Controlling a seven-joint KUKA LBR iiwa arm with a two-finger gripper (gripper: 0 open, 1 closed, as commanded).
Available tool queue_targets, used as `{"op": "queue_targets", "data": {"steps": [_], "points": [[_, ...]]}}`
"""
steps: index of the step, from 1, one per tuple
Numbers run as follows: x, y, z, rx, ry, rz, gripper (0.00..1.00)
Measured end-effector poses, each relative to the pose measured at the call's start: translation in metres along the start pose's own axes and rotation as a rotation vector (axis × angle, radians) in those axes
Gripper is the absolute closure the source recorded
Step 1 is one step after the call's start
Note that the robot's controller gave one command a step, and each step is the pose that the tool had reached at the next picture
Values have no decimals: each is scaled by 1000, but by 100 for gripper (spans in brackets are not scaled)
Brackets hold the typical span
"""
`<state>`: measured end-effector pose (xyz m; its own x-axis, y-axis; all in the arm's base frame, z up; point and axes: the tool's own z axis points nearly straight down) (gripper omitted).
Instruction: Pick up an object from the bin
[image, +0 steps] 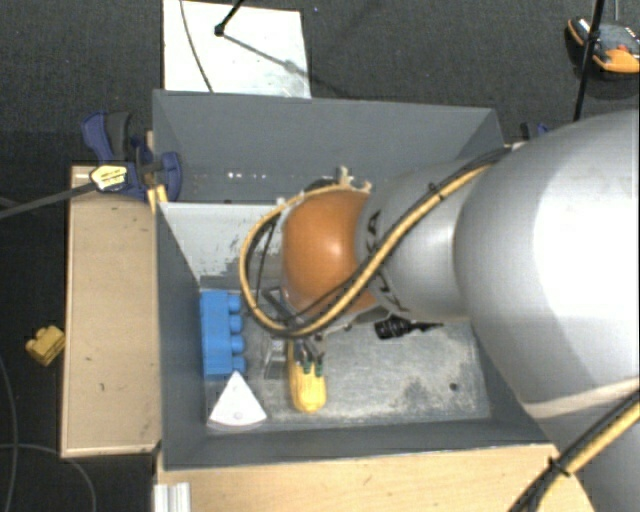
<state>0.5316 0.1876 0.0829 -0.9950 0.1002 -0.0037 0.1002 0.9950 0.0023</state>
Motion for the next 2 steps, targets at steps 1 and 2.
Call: {"op": "queue_targets", "data": {"steps": [1, 2], "points": [[28, -7, -26, 3, 7, 10, 100], [10, -38, -60, 1, 5, -16, 100]]}}
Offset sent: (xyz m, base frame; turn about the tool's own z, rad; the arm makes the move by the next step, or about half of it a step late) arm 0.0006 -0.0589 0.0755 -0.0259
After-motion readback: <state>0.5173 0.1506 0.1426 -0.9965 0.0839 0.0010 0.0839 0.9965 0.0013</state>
